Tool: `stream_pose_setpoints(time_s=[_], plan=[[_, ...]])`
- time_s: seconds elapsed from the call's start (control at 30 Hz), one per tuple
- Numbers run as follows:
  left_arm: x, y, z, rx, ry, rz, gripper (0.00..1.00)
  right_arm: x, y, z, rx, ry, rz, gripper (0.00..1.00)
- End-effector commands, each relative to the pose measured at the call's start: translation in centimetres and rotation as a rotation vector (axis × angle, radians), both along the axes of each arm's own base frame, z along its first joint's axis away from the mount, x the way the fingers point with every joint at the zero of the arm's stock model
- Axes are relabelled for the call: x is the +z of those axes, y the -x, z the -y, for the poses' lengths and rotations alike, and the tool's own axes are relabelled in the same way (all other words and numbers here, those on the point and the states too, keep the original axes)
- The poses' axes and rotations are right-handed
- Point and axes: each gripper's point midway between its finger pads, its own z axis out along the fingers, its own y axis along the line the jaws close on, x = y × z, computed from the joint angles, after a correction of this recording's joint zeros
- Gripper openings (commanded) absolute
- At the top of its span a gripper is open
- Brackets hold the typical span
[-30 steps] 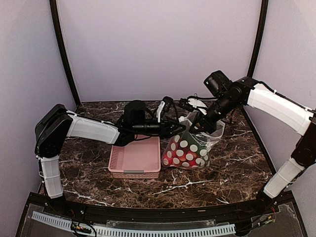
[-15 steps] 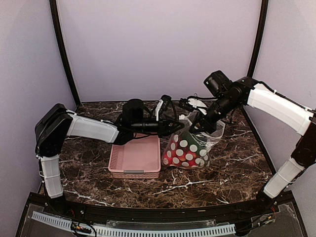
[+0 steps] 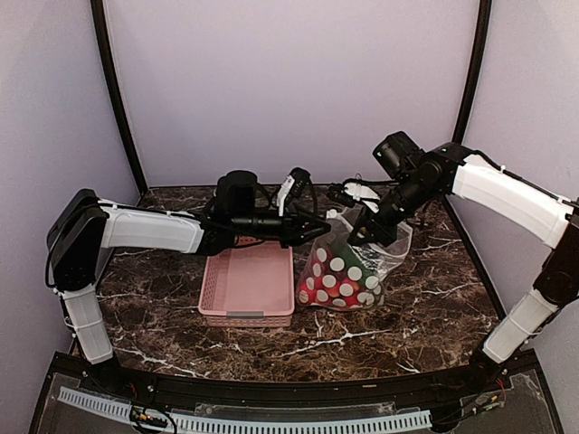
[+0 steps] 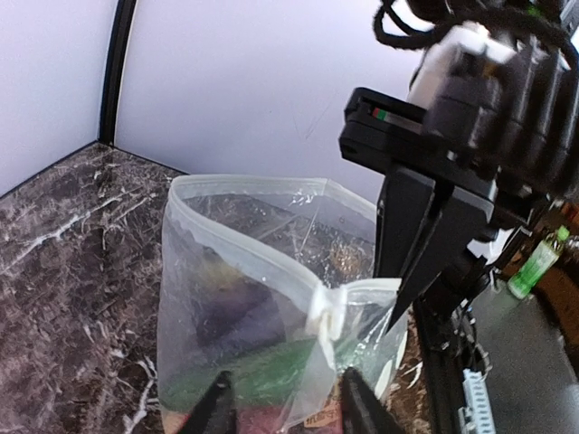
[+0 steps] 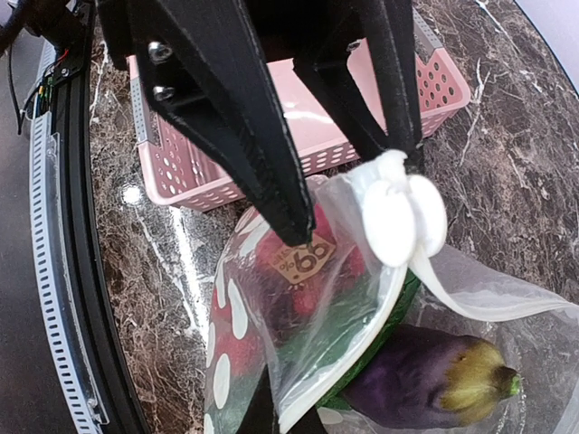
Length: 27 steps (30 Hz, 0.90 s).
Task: Place the food in the zip-top bag and seal the zipper
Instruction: Hold the zipper food storage bag at the center of the board.
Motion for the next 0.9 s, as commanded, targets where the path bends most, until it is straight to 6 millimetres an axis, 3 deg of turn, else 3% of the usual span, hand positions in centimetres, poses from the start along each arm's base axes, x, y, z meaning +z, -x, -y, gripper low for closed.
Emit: stream_pose_setpoints(time_s=[0.0, 0.03, 0.1, 0.27, 0.87], plan=[[0.4, -0.3, -0.6, 0.029, 0.001, 0.009, 0.49, 0.6, 0.1, -0.2, 0.014, -0.015, 0.033, 0.00], [0.5, -0.3, -0.5, 0.027, 0.010, 0.002, 0.57, 0.7, 0.1, -0.3, 0.015, -0.017, 0.034, 0.00], [0.7, -0.5, -0.2, 0.021, 0.033, 0.004, 0.64, 0.7, 0.1, -0.3, 0.017, -0.021, 0.033, 0.00], [0.6, -0.7, 1.0, -0.025, 0.069, -0.008, 0.67, 0.6, 0.1, -0.4, 0.018, -0.017, 0.029, 0.00], [1.8, -1.1, 2.8, -0.098, 0.150, 0.000, 0.40, 0.4, 0.0, -0.6, 0.023, -0.018, 0.015, 0.00]])
